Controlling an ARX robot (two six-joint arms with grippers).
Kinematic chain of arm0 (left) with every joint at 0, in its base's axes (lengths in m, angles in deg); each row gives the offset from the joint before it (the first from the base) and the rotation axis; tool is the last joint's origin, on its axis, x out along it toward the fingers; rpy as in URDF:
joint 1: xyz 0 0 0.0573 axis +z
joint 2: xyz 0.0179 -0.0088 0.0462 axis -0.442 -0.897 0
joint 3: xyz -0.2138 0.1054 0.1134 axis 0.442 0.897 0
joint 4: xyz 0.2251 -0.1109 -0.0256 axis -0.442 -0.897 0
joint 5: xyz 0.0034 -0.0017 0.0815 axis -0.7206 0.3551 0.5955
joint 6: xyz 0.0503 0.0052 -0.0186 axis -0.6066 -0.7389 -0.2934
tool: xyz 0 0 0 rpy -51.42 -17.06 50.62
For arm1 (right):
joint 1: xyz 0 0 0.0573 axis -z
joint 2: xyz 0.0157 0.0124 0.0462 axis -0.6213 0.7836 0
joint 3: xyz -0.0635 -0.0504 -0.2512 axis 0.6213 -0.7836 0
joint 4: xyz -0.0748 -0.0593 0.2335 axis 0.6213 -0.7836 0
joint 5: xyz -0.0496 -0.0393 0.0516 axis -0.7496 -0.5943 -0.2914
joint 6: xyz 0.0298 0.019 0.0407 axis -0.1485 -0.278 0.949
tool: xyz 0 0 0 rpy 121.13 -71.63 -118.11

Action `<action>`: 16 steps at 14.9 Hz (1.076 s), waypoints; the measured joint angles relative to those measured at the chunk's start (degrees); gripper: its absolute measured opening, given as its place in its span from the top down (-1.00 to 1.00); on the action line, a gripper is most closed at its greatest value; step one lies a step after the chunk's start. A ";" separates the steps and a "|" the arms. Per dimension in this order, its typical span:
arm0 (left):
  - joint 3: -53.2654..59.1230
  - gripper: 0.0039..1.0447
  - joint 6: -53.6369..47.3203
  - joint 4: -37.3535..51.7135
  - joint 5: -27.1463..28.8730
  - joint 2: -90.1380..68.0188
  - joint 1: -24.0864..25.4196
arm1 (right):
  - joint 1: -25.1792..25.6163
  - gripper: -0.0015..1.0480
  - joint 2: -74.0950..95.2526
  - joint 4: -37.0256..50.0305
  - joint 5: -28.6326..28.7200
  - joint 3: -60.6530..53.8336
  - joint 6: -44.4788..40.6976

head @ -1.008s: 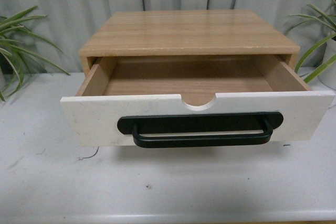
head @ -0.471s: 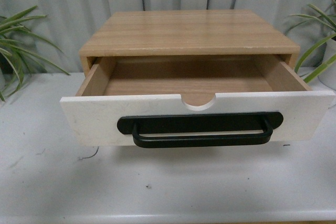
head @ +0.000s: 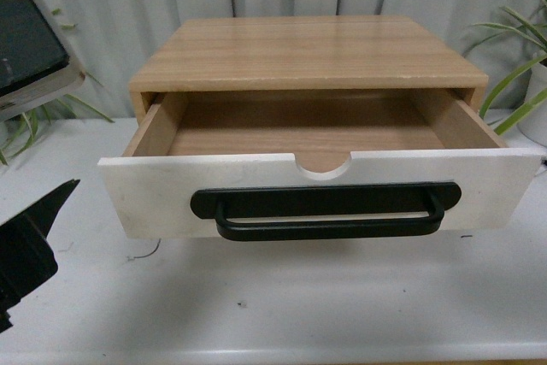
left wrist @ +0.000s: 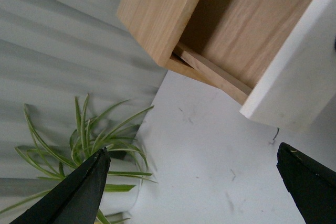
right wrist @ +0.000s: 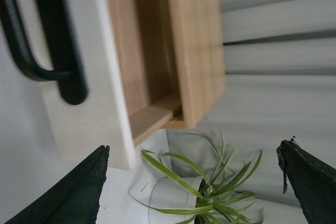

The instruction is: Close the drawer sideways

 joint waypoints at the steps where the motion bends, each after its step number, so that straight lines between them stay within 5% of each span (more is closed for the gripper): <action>1: -0.98 -0.88 -2.10 1.25 -0.15 -2.62 0.04 | -0.28 -0.88 2.69 0.04 -0.87 0.35 -3.80; 6: -4.07 -0.88 -5.66 6.05 -0.59 -12.17 1.18 | -0.22 -0.88 11.47 1.81 -5.29 4.63 -4.17; 16: -10.84 -0.88 -5.55 13.49 -0.52 -24.22 1.11 | 2.78 -0.88 25.62 5.99 -5.31 14.36 -2.95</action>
